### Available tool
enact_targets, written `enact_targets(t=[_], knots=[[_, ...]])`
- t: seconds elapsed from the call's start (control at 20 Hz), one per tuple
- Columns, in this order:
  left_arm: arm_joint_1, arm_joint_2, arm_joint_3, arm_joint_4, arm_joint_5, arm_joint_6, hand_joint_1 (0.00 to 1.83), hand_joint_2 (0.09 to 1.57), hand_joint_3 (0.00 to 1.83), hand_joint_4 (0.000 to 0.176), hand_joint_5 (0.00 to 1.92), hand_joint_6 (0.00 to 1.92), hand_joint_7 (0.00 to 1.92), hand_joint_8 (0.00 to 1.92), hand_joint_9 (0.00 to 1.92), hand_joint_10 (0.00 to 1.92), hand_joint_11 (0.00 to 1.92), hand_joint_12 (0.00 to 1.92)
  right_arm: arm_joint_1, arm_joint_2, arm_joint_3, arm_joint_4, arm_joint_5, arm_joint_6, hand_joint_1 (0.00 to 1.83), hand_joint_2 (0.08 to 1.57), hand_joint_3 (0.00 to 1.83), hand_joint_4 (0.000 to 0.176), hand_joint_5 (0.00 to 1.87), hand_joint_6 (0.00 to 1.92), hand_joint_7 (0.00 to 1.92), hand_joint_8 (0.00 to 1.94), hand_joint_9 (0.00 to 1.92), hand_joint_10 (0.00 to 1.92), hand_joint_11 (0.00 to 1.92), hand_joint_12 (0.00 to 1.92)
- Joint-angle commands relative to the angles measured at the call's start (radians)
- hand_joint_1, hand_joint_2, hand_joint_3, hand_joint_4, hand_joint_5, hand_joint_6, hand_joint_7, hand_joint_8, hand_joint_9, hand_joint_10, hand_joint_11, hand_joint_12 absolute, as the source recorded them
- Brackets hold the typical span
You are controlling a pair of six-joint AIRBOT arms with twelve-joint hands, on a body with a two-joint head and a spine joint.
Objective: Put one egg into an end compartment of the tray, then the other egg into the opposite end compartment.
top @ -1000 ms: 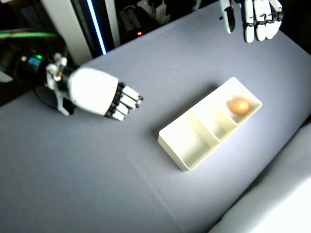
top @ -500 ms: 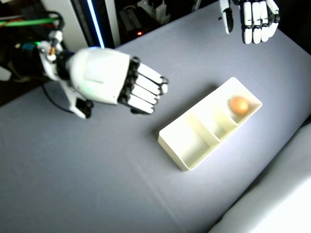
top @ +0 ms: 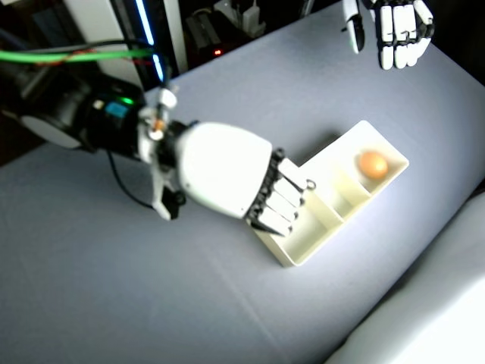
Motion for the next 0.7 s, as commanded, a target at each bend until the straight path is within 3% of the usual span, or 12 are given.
enact_targets(t=[0.0, 0.05, 0.1, 0.15, 0.2, 0.25, 0.3, 0.35, 0.45, 0.5, 0.6, 0.65], knots=[[-0.002, -0.004, 0.007, -0.007, -0.124, -0.001, 0.64, 1.43, 0.00, 0.000, 0.51, 0.01, 0.46, 0.00, 0.41, 0.01, 0.00, 1.12, 0.019, -0.007, 0.020, 0.006, 0.062, -0.004, 1.10, 1.33, 0.00, 0.000, 0.56, 1.56, 0.65, 1.57, 0.55, 1.43, 0.40, 1.87], [-0.002, -0.007, 0.008, -0.008, -0.124, -0.002, 0.65, 1.42, 0.00, 0.000, 0.51, 0.01, 0.46, 0.00, 0.40, 0.00, 0.00, 1.07, 0.020, -0.018, 0.035, 0.012, 0.048, -0.005, 1.08, 1.35, 0.00, 0.000, 0.50, 1.65, 0.64, 1.57, 0.48, 1.31, 0.33, 1.82], [-0.002, -0.011, 0.012, -0.008, -0.124, -0.007, 0.65, 1.43, 0.00, 0.000, 0.51, 0.00, 0.47, 0.01, 0.41, 0.01, 0.00, 1.06, 0.021, -0.026, 0.045, 0.029, 0.038, -0.018, 1.06, 1.29, 0.00, 0.000, 0.19, 1.06, 0.35, 1.02, 0.21, 1.16, 0.07, 1.81], [-0.002, -0.015, 0.015, -0.008, -0.123, -0.010, 0.60, 1.43, 0.00, 0.000, 0.50, 0.00, 0.47, 0.00, 0.40, 0.01, 0.00, 1.08, 0.023, -0.029, 0.047, 0.034, 0.033, -0.034, 0.90, 1.26, 0.00, 0.000, 0.04, 0.63, 0.19, 0.59, 0.04, 0.76, 0.01, 1.67], [-0.002, -0.016, 0.016, -0.009, -0.123, -0.011, 0.60, 1.44, 0.00, 0.000, 0.50, 0.00, 0.47, 0.00, 0.41, 0.01, 0.00, 1.13, 0.030, -0.029, 0.044, 0.048, 0.026, -0.062, 0.80, 1.26, 0.00, 0.000, 0.01, 0.32, 0.10, 0.30, 0.01, 0.39, 0.00, 1.53], [-0.002, -0.015, 0.015, -0.010, -0.125, -0.012, 0.63, 1.43, 0.00, 0.000, 0.50, 0.00, 0.47, 0.00, 0.41, 0.01, 0.00, 1.13, 0.036, -0.029, 0.041, 0.051, 0.021, -0.080, 0.71, 1.25, 0.00, 0.023, 0.00, 0.06, 0.02, 0.13, 0.00, 0.08, 0.00, 1.39], [0.000, -0.015, 0.015, -0.010, -0.126, -0.015, 0.63, 1.43, 0.00, 0.000, 0.50, 0.00, 0.47, 0.00, 0.41, 0.01, 0.00, 1.13, 0.038, -0.029, 0.038, 0.052, 0.021, -0.081, 0.65, 1.26, 0.00, 0.027, 0.00, 0.01, 0.00, 0.05, 0.00, 0.01, 0.00, 1.36], [0.001, -0.015, 0.015, -0.011, -0.126, -0.016, 0.60, 1.44, 0.00, 0.000, 0.50, 0.00, 0.46, 0.00, 0.40, 0.00, 0.00, 1.09, 0.040, -0.029, 0.034, 0.052, 0.021, -0.081, 0.62, 1.26, 0.00, 0.017, 0.00, 0.00, 0.00, 0.01, 0.00, 0.01, 0.00, 1.35], [0.002, -0.015, 0.014, -0.012, -0.130, -0.017, 0.62, 1.43, 0.00, 0.000, 0.51, 0.00, 0.47, 0.00, 0.41, 0.01, 0.00, 1.08, 0.046, -0.021, 0.016, 0.051, 0.032, -0.084, 0.61, 1.27, 0.00, 0.016, 0.00, 0.00, 0.00, 0.00, 0.01, 0.00, 0.00, 1.26], [0.003, -0.015, 0.012, -0.012, -0.132, -0.017, 0.63, 1.42, 0.00, 0.000, 0.51, 0.00, 0.47, 0.00, 0.42, 0.01, 0.00, 1.08, 0.047, -0.017, 0.000, 0.051, 0.051, -0.084, 0.58, 1.27, 0.00, 0.000, 0.00, 0.00, 0.00, 0.00, 0.02, 0.01, 0.00, 1.19], [0.006, -0.014, 0.007, -0.012, -0.142, -0.017, 0.66, 1.41, 0.00, 0.000, 0.51, 0.00, 0.48, 0.00, 0.43, 0.01, 0.00, 1.13, 0.047, -0.007, -0.057, 0.049, 0.107, -0.084, 0.49, 1.30, 0.00, 0.000, 0.00, 0.00, 0.00, 0.00, 0.05, 0.08, 0.00, 1.51], [0.011, -0.011, 0.004, -0.012, -0.151, -0.017, 0.65, 1.42, 0.00, 0.000, 0.51, 0.00, 0.47, 0.00, 0.43, 0.01, 0.00, 1.16, 0.046, 0.025, -0.090, 0.039, 0.144, -0.084, 0.36, 1.33, 0.01, 0.000, 0.00, 0.00, 0.01, 0.01, 0.01, 0.45, 0.00, 1.82]])
